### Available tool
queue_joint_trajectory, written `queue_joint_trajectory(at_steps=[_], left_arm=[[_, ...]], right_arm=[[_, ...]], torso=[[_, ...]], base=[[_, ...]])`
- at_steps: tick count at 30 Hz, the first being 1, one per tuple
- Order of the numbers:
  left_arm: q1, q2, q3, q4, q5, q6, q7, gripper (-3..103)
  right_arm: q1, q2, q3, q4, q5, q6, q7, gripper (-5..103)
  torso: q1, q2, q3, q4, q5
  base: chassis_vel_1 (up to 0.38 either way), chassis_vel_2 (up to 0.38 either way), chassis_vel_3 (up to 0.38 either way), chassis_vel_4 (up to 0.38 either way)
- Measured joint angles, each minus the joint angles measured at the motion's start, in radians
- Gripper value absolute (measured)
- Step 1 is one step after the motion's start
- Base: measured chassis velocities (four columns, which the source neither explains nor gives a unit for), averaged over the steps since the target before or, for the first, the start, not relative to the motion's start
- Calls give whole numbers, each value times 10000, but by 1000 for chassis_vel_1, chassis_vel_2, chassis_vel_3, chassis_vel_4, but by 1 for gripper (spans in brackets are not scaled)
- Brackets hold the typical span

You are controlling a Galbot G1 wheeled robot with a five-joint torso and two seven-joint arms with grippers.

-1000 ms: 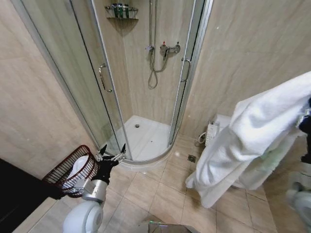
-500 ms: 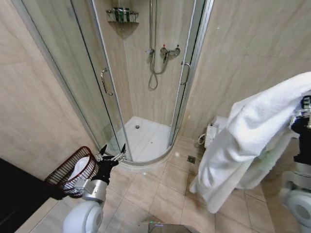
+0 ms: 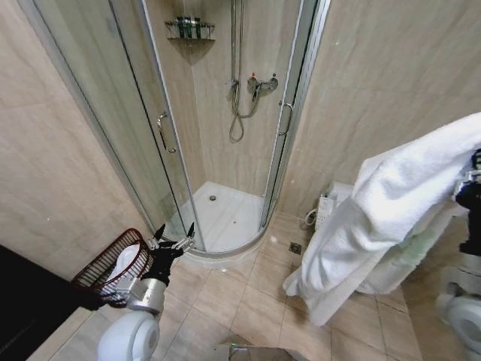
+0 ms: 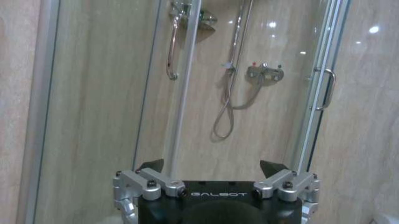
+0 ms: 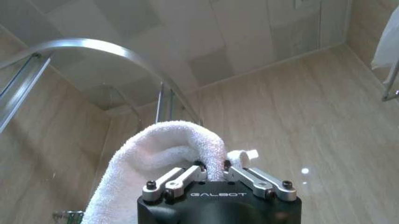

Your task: Discard the used towel into the hamper.

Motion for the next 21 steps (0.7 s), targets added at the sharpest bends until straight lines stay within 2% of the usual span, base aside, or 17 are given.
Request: queue_joint_trajectory(at_steps=[21], left_arm=[[0, 0, 0, 0, 0, 0, 0, 100]], right_arm=[[298, -126, -311, 0, -3, 23, -24, 7]], torso=[[487, 1078, 593, 0, 0]], base=[[0, 0, 0, 0]])
